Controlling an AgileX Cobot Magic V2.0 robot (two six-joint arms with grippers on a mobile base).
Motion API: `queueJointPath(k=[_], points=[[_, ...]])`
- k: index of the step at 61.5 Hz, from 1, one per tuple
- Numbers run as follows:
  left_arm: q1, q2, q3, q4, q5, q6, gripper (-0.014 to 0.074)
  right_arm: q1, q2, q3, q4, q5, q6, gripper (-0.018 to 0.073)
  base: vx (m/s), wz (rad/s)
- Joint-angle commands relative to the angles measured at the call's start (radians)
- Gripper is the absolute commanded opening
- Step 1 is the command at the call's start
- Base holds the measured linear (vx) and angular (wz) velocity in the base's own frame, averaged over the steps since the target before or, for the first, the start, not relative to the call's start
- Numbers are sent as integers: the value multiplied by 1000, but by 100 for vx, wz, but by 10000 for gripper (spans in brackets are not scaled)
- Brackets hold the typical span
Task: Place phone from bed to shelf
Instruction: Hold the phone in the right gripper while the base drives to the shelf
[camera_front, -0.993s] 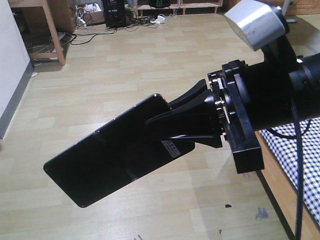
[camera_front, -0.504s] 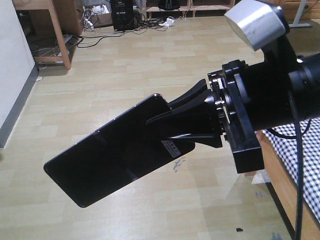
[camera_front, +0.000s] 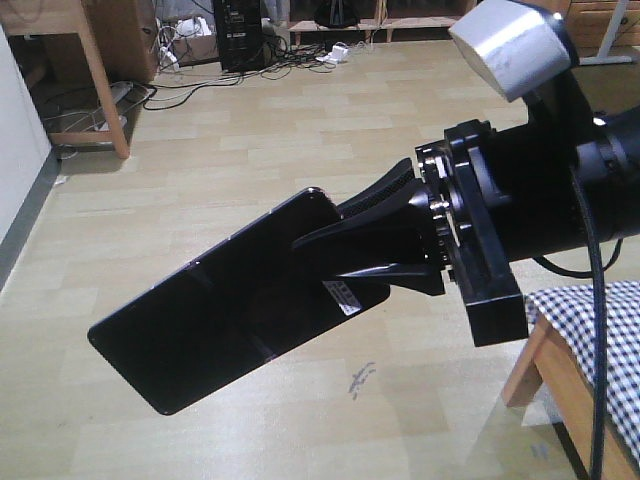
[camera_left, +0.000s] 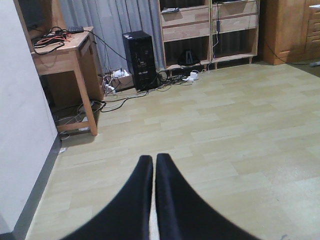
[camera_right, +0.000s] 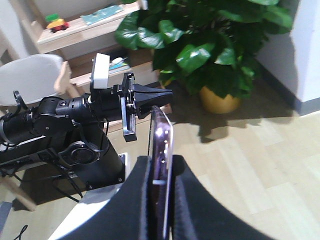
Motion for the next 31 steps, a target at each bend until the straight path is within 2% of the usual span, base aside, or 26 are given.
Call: queueJointPath(k=[1, 31], points=[[-6, -4, -23, -9, -71, -6, 1, -3, -26, -26, 93, 58, -1, -2, 39, -1], [-6, -4, -23, -9, -71, -6, 1, -3, -26, -26, 93, 58, -1, -2, 42, 2]])
